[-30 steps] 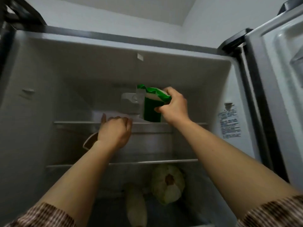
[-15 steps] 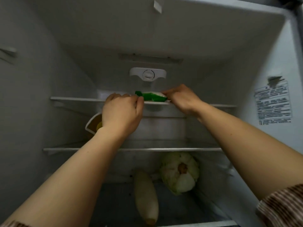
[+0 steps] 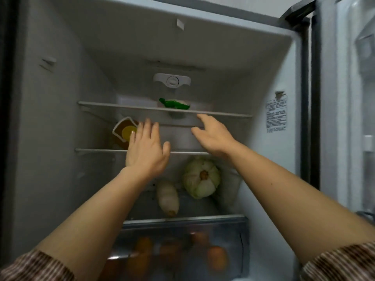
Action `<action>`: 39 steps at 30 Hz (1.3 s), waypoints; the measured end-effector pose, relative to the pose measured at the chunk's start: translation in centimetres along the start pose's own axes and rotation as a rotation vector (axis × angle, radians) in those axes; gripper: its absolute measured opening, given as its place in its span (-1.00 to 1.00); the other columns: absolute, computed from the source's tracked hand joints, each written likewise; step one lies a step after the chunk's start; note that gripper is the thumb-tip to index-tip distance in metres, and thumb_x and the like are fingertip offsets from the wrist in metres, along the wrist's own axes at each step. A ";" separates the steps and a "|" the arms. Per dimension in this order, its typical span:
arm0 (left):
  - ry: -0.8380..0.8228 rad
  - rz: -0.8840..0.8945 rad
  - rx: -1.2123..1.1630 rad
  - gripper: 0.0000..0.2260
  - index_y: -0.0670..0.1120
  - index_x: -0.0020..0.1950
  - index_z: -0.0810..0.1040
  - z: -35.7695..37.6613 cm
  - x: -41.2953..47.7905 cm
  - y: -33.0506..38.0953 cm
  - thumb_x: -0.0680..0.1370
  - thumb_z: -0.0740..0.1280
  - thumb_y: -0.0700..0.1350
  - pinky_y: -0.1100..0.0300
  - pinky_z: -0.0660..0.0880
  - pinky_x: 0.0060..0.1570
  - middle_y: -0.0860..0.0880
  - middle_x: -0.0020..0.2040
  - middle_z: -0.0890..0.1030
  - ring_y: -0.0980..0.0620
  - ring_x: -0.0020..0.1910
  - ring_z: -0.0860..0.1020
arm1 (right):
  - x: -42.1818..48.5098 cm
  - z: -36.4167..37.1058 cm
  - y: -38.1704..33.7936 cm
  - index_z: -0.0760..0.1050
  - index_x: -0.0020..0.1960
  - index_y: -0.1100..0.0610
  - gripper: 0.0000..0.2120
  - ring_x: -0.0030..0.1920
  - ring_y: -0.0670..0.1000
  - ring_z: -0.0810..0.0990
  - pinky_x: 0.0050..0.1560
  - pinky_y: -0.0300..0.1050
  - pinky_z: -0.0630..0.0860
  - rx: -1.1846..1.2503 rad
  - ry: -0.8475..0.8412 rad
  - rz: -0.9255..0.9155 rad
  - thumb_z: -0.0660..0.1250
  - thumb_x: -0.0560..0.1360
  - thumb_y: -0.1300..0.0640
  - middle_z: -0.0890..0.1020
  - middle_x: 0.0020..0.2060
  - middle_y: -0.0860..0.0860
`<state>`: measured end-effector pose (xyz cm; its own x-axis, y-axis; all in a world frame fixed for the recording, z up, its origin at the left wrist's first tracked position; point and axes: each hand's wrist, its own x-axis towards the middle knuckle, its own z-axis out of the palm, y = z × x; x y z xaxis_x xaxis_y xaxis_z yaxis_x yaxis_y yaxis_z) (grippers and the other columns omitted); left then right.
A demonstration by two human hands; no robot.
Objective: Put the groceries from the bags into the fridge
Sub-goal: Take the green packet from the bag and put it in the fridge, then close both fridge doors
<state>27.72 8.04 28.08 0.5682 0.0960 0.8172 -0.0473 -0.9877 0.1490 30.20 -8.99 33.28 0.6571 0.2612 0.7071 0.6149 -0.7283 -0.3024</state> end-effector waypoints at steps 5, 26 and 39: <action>-0.011 0.012 0.074 -0.47 -0.12 0.54 0.11 -5.3 -6.3 2.5 0.62 0.09 0.05 -0.02 -0.08 0.49 -0.14 0.57 0.02 -0.12 0.55 -0.01 | -7.9 -3.1 -1.9 0.18 0.50 0.12 -0.46 0.45 0.10 0.24 0.38 0.03 0.27 -0.039 -0.024 -0.003 0.18 0.57 0.01 0.29 0.46 0.08; -0.044 -0.328 0.471 -0.30 -0.15 0.55 0.05 -30.1 -33.1 1.7 0.50 0.29 -0.01 -0.19 -0.13 0.45 -0.27 0.55 -0.03 -0.28 0.52 -0.10 | -36.7 -21.3 1.8 0.34 0.26 0.23 -0.54 0.27 0.20 0.37 0.31 0.18 0.27 -0.684 0.004 0.203 0.28 0.45 0.02 0.45 0.25 0.20; -0.083 -0.199 0.518 -0.38 -0.22 0.32 0.34 -32.2 -33.6 0.0 0.39 0.39 0.08 -0.16 0.19 0.41 -0.21 0.25 0.45 -0.20 0.29 0.36 | -37.7 -19.6 -0.8 0.26 0.35 0.24 -0.42 0.28 0.20 0.32 0.30 0.13 0.31 -0.654 -0.038 0.238 0.35 0.41 0.08 0.40 0.27 0.20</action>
<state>-17.82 8.76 18.55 0.5888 0.2971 0.7517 0.4649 -0.8852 -0.0143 -3.62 -30.64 19.42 0.7635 0.0609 0.6429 0.0718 -0.9974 0.0092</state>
